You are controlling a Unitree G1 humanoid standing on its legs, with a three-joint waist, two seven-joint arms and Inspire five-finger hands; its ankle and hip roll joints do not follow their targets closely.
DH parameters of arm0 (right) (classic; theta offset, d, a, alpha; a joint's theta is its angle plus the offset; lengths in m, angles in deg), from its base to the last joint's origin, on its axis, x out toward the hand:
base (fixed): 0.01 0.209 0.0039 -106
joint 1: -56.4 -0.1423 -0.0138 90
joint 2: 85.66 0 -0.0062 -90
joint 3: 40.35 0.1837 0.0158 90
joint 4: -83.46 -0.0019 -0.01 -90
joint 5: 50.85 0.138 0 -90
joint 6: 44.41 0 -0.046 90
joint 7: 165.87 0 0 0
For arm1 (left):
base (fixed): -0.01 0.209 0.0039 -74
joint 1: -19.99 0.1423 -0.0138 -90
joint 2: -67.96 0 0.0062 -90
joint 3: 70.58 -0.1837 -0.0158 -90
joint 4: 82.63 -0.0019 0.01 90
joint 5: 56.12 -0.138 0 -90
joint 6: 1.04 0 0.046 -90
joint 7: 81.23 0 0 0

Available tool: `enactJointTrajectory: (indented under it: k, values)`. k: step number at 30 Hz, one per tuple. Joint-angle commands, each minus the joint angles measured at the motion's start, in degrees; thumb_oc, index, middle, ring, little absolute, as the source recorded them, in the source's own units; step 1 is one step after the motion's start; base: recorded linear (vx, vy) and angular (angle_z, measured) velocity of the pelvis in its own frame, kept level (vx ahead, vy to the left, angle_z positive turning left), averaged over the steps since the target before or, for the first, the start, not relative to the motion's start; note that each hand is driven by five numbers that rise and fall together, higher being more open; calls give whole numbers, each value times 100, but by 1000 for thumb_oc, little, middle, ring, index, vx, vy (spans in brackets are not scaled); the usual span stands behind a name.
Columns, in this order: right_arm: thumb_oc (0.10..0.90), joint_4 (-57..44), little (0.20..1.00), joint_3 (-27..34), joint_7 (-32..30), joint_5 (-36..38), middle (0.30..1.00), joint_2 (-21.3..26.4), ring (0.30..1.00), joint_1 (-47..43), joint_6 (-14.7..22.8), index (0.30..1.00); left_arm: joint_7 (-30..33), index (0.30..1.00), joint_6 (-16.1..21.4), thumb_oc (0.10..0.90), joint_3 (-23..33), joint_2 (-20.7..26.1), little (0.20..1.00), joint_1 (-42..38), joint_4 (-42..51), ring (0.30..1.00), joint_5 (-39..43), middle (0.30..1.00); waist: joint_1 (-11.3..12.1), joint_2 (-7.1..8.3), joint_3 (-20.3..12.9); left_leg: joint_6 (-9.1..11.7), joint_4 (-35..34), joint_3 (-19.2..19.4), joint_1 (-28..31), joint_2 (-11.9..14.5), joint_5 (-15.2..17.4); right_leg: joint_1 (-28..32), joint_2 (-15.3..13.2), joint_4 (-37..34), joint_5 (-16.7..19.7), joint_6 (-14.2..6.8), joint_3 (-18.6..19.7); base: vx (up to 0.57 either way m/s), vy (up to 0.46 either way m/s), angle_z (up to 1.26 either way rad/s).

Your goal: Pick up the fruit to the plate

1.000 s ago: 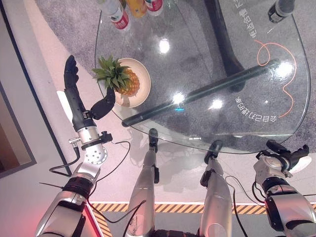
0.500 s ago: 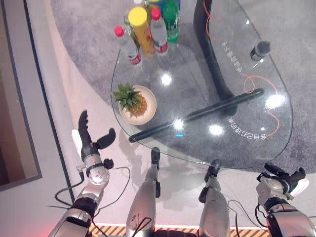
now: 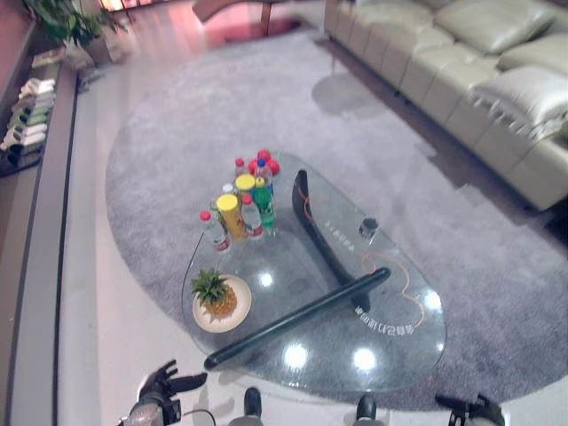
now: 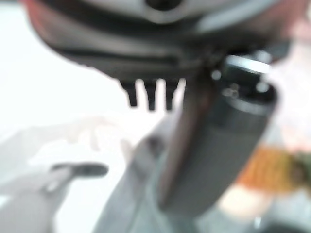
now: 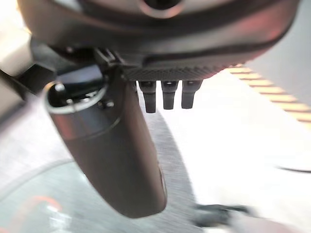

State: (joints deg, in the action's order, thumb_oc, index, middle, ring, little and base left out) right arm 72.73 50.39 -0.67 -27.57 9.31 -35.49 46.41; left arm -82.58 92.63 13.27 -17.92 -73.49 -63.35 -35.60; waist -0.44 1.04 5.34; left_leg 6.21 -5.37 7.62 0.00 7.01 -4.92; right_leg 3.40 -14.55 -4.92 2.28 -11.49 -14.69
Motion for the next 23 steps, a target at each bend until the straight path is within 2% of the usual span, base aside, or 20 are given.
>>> enactJointTrajectory:
  k: [1,3,7,9,11,13,17,23]
  values:
    - [800,294,900,-201,382,-544,900,194,900,-83,-258,900,-264,900,12,800,18,167,900,-351,-357,900,-431,900,-4,-199,-6,269,37,321,356,456,29,-21,-123,53,507,-114,255,74,12,-4]
    - [800,286,900,-260,383,-593,900,158,900,-78,-278,900,-361,900,-69,800,2,146,900,-351,-376,900,-365,900,0,-197,-40,270,37,333,397,470,52,35,-126,37,490,-117,242,77,12,-13]
    - [800,217,900,-423,509,-809,900,36,900,-91,-382,900,-763,900,-542,800,-42,73,900,-287,-503,900,-580,900,0,-184,-154,256,37,332,494,474,100,154,-108,29,436,-112,243,65,16,-9]
    - [800,187,900,-486,535,-800,900,2,900,-111,-434,900,-803,900,-569,800,-92,64,900,-280,-575,900,-726,900,-3,-179,-179,254,37,348,532,488,114,188,-110,40,420,-113,230,54,10,-1]
    - [800,202,900,-547,869,-890,900,-43,900,-127,-732,900,-938,900,-750,800,-128,49,900,-270,-671,900,-871,900,-17,-174,-223,246,37,389,608,501,147,246,-98,50,384,-101,228,68,14,-1]
    - [800,238,900,-617,1074,-1096,900,-73,900,-136,-917,900,-1058,900,-774,800,-182,27,900,-251,-682,900,-1055,900,-8,-172,-247,247,37,398,647,513,158,282,-95,43,375,-96,221,55,8,0]
    - [800,250,900,-701,923,-1092,900,-83,900,-177,-871,900,-1217,900,-795,800,-343,-27,900,-272,-646,900,-1120,900,20,-183,-275,254,37,385,686,538,166,334,-90,33,366,-97,194,31,3,1]
    - [800,251,900,-824,1186,-1337,900,-143,900,-190,-1105,900,-1210,900,-786,800,-418,-90,900,-265,-640,900,-1202,900,60,-147,-318,284,37,364,718,584,164,379,-83,-5,380,-102,167,6,0,0]
